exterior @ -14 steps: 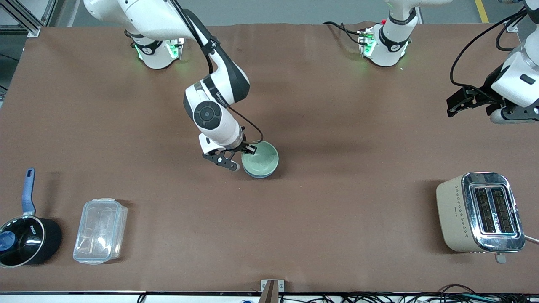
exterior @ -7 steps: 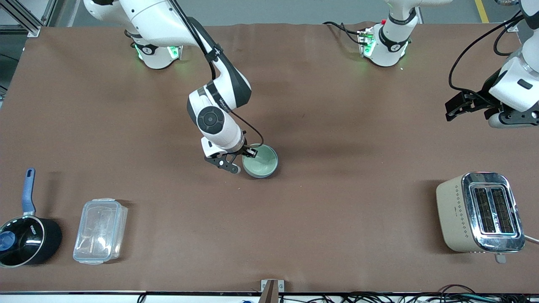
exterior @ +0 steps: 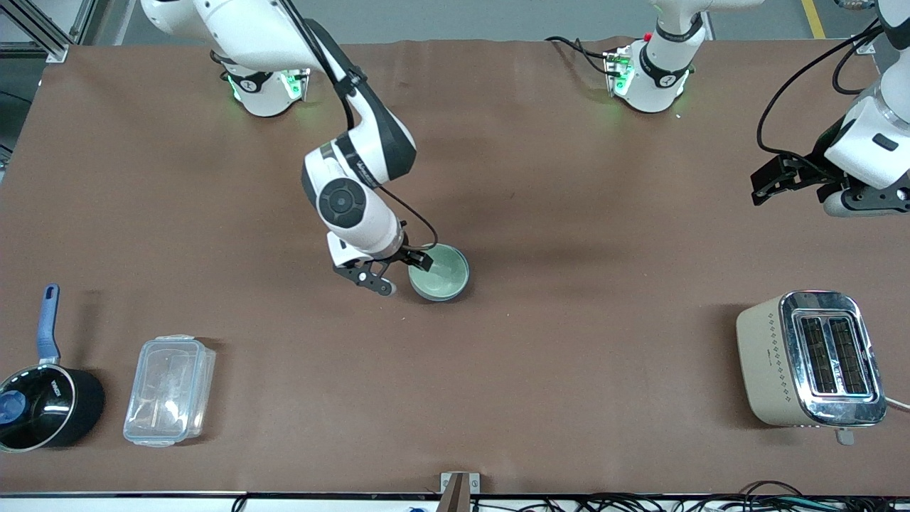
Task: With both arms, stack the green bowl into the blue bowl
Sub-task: 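Open the right gripper and lift it away from the stacked bowls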
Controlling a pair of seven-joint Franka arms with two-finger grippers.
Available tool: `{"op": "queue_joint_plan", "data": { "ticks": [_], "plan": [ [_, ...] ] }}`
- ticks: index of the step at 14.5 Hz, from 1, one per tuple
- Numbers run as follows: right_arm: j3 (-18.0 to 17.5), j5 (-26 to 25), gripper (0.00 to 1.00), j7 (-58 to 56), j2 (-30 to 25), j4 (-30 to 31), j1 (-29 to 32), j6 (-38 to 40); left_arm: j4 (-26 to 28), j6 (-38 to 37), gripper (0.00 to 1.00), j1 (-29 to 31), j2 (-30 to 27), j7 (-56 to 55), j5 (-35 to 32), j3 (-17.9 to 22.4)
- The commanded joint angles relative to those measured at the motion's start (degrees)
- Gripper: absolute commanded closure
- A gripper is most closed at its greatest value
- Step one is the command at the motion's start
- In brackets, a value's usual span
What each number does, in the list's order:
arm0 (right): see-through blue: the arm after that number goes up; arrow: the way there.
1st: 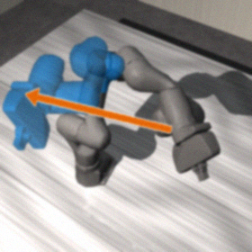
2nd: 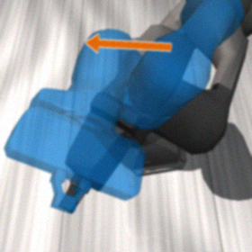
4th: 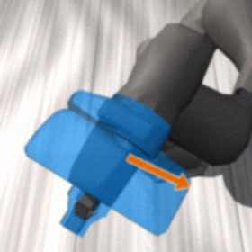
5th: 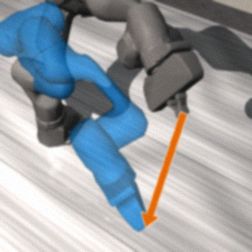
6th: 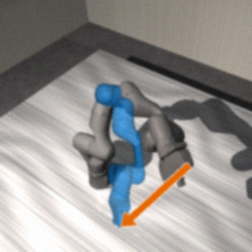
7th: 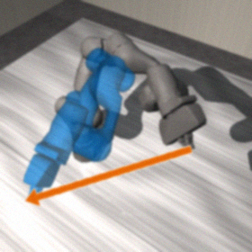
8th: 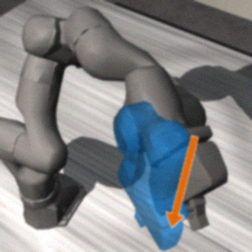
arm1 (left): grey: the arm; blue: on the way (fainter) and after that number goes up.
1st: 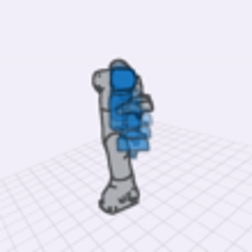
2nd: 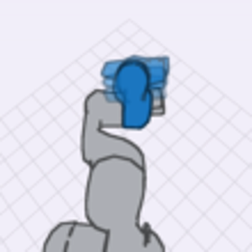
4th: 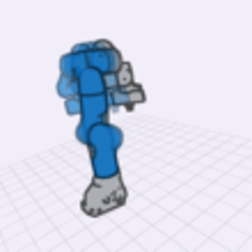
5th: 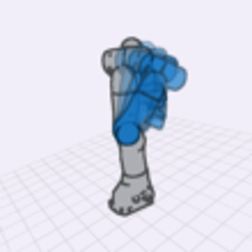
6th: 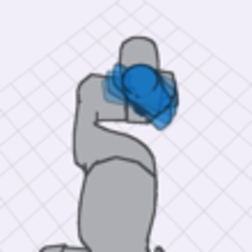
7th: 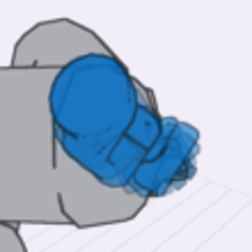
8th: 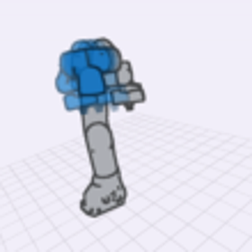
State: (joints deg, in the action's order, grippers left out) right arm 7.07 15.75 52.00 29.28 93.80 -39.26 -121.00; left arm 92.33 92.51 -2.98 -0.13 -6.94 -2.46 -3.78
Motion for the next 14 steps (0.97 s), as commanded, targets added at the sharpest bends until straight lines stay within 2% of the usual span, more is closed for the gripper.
{"op": "queue_joint_plan", "data": {
  "ticks": [1,4,6,10,14],
  "plan": [
    [-0.4,0.2,0.00,-2.7,-6.1,1.5,3.2,4.8,0.2,0.7,0.00,0.1,-0.3,0.7,0.8,-0.1],
    [0.2,-1.3,0.00,-9.4,-12.2,1.5,7.9,12.2,0.2,0.7,0.00,0.3,-0.3,0.7,0.8,-0.1],
    [0.4,-6.4,0.00,-13.7,-16.9,1.5,11.8,17.7,0.2,0.7,0.00,0.3,-0.3,0.7,0.8,-0.1],
    [0.6,-9.5,0.00,-21.3,-23.6,1.9,17.0,21.6,0.2,0.8,0.00,0.3,-0.3,0.7,0.8,-0.1],
    [0.8,-10.6,0.00,-31.9,-27.3,1.7,23.6,24.7,0.2,1.4,0.00,0.3,-0.3,0.6,0.9,-0.1]
  ]
}}
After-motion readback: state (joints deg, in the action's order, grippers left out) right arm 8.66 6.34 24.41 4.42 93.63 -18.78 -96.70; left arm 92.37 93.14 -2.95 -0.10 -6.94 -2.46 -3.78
